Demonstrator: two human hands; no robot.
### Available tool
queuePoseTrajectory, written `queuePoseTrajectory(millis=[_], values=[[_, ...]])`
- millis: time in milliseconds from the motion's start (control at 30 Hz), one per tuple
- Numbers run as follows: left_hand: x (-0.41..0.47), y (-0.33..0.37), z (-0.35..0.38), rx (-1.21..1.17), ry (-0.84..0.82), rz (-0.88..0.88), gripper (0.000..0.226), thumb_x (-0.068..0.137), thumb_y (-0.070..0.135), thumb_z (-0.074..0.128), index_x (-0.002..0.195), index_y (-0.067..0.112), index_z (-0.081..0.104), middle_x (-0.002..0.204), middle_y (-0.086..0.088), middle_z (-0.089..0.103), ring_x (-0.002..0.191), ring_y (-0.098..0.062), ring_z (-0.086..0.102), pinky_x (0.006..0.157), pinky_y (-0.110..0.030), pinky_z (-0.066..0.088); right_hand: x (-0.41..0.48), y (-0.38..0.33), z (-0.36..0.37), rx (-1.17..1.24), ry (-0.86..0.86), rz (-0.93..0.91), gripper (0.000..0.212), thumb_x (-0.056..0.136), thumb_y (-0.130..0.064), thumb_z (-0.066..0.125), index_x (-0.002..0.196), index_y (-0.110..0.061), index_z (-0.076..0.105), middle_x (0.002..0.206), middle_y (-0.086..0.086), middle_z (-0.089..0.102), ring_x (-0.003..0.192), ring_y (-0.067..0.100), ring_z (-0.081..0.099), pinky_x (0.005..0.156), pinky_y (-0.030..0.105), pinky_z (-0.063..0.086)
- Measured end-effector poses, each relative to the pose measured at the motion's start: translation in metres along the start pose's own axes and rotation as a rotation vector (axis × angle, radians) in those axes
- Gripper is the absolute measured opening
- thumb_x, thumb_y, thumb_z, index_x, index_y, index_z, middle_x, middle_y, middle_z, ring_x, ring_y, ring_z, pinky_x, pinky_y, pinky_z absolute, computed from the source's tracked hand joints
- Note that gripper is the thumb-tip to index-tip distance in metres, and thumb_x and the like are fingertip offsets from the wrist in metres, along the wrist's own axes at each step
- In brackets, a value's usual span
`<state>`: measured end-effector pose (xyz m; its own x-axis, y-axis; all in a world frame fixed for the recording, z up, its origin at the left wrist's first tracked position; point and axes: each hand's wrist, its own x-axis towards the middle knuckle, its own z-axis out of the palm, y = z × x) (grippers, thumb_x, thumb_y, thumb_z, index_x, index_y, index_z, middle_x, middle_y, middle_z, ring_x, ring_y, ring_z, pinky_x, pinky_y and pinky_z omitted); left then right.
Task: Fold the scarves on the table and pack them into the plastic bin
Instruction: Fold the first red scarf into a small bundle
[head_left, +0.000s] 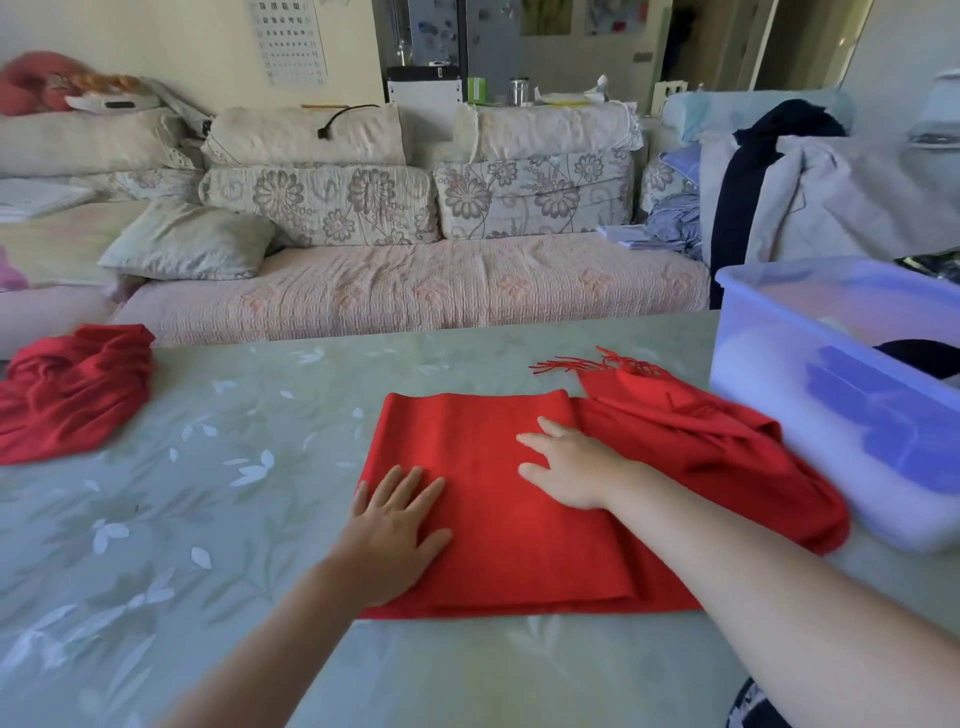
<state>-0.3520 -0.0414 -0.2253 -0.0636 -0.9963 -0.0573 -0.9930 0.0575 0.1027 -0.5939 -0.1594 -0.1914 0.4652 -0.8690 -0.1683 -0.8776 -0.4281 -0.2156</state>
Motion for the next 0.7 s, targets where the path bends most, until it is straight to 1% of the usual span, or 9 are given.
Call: queuePoseTrajectory(millis=[67, 133, 200, 267, 367, 467, 567, 633, 700], values=[[-0.013, -0.017, 0.007, -0.012, -0.043, 0.032, 0.103, 0.061, 0.092, -0.013, 0.153, 0.045, -0.002, 0.164, 0.009, -0.005, 0.150, -0.015, -0.011, 0.123, -0.039, -0.002, -0.009, -0.004, 0.009, -0.033, -0.094, 0.011, 0.066, 0.101, -0.057, 0.036, 0.159, -0.034, 0.014, 0.167, 0.006, -0.005, 0.154, 0.022, -0.001, 0.123, 0.048, 0.013], [-0.024, -0.030, 0.007, -0.017, -0.049, 0.066, 0.104, 0.059, 0.092, -0.018, 0.151, 0.047, -0.004, 0.163, 0.011, -0.008, 0.149, -0.012, -0.015, 0.122, -0.036, -0.005, -0.017, -0.004, 0.016, -0.076, -0.120, 0.027, 0.069, 0.100, -0.058, 0.035, 0.159, -0.034, 0.007, 0.167, 0.007, -0.010, 0.154, 0.022, -0.007, 0.123, 0.048, 0.011], [-0.033, -0.039, 0.004, -0.040, -0.056, 0.084, 0.101, 0.063, 0.095, -0.005, 0.152, 0.047, 0.000, 0.163, 0.012, -0.007, 0.149, -0.011, -0.015, 0.121, -0.036, -0.009, -0.025, -0.004, 0.015, -0.058, -0.087, 0.069, 0.069, 0.101, -0.056, 0.037, 0.159, -0.033, 0.010, 0.167, 0.009, -0.009, 0.154, 0.024, -0.006, 0.123, 0.046, 0.012], [-0.040, -0.042, -0.002, -0.037, -0.042, 0.123, 0.099, 0.069, 0.094, 0.019, 0.153, 0.044, 0.010, 0.162, 0.013, 0.001, 0.150, -0.011, -0.008, 0.121, -0.036, -0.009, -0.034, -0.004, 0.011, -0.026, -0.049, 0.136, 0.068, 0.100, -0.053, 0.042, 0.159, -0.030, 0.017, 0.167, 0.010, -0.004, 0.154, 0.027, 0.000, 0.123, 0.046, 0.016], [-0.048, -0.043, -0.009, -0.066, 0.068, 0.239, 0.089, 0.068, 0.084, 0.049, 0.146, 0.041, 0.038, 0.155, 0.014, 0.030, 0.145, -0.010, 0.022, 0.117, -0.027, 0.013, -0.050, -0.004, 0.008, -0.016, -0.029, 0.206, 0.064, 0.099, -0.049, 0.045, 0.156, -0.029, 0.025, 0.165, 0.011, 0.010, 0.150, 0.031, 0.016, 0.120, 0.045, 0.024], [-0.054, -0.045, -0.010, -0.092, 0.195, 0.359, 0.063, 0.070, 0.069, 0.059, 0.125, 0.038, 0.062, 0.127, 0.016, 0.056, 0.118, -0.009, 0.053, 0.098, -0.025, 0.042, -0.065, -0.005, 0.008, -0.056, -0.003, 0.257, 0.060, 0.098, -0.045, 0.047, 0.153, -0.029, 0.030, 0.150, 0.011, 0.030, 0.136, 0.032, 0.040, 0.110, 0.042, 0.038], [-0.062, -0.043, -0.010, -0.110, 0.249, 0.409, 0.042, 0.076, 0.051, 0.060, 0.112, 0.034, 0.068, 0.111, 0.018, 0.061, 0.101, -0.010, 0.061, 0.077, -0.029, 0.056, -0.081, -0.010, 0.009, -0.065, -0.021, 0.303, 0.060, 0.099, -0.044, 0.043, 0.155, -0.034, 0.023, 0.145, 0.012, 0.043, 0.129, 0.033, 0.050, 0.102, 0.041, 0.043], [-0.067, -0.044, -0.009, -0.117, 0.270, 0.413, 0.040, 0.074, 0.036, 0.057, 0.111, 0.031, 0.069, 0.111, 0.017, 0.064, 0.100, -0.009, 0.062, 0.074, -0.027, 0.057, -0.089, -0.014, 0.011, -0.052, -0.037, 0.286, 0.060, 0.099, -0.042, 0.042, 0.155, -0.037, 0.023, 0.147, 0.008, 0.048, 0.131, 0.030, 0.050, 0.102, 0.040, 0.044], [-0.070, -0.047, -0.007, -0.116, 0.278, 0.403, 0.049, 0.066, 0.022, 0.057, 0.113, 0.028, 0.070, 0.113, 0.015, 0.065, 0.103, -0.007, 0.060, 0.077, -0.023, 0.056, -0.092, -0.015, 0.013, 0.021, -0.017, 0.259, 0.057, 0.098, -0.034, 0.045, 0.153, -0.037, 0.031, 0.149, 0.004, 0.049, 0.132, 0.027, 0.050, 0.104, 0.037, 0.043]])
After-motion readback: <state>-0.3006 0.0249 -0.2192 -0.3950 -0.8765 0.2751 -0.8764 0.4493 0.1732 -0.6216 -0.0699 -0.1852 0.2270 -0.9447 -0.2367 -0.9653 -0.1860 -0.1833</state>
